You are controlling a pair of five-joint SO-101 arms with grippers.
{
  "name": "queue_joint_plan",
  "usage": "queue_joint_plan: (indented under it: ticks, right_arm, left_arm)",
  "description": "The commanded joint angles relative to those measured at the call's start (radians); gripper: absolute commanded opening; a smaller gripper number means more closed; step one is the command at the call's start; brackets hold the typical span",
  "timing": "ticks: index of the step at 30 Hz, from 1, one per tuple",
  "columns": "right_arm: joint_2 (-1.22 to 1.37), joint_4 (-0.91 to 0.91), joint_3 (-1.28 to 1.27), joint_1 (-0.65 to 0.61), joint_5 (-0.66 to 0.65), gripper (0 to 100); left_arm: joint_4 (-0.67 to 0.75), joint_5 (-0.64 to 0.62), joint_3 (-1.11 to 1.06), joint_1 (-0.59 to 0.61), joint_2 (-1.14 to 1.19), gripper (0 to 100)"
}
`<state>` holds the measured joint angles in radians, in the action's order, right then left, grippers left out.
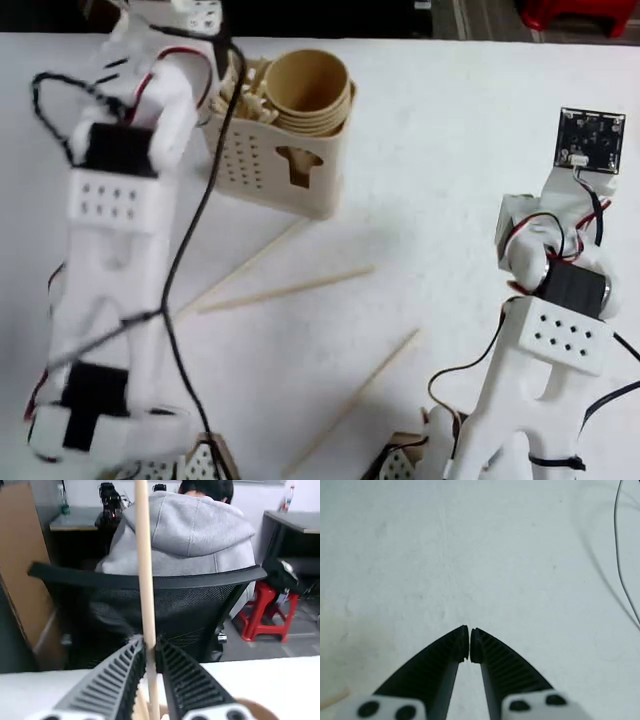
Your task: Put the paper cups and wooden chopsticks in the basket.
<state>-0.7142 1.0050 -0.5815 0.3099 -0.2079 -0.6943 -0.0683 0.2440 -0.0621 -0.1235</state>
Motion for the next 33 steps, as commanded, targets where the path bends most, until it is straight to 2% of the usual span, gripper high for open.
queue_joint_plan:
  ticks: [1,5,10,12,16,23,33]
  right_arm:
    - [-0.025,-0.016,0.006,-0.010,0.002,2.1]
    - [-0.025,-0.018,0.006,-0.010,0.002,2.1]
    - [-0.025,-0.018,0.006,-0.010,0.002,2.1]
    - [-0.025,-0.018,0.006,-0.010,0.002,2.1]
    - [-0.025,-0.018,0.006,-0.012,0.002,2.1]
    - [-0.024,-0.019,0.006,-0.012,0.002,2.1]
    - [-0.024,-0.101,-0.048,-0.012,0.002,2.2]
  left_arm:
    - [0.084,-0.057,0.051,-0.008,0.085,2]
    - [0.077,-0.054,0.051,0.007,0.159,4]
    - [-0.068,-0.052,0.060,0.015,0.134,23]
    - [-0.129,-0.032,0.060,0.010,0.081,21]
    - [-0.244,0.092,0.058,-0.001,-0.036,17]
    - [-0.535,0.229,0.060,-0.004,-0.176,17]
    - [-0.962,0.543,0.051,-0.007,-0.147,17]
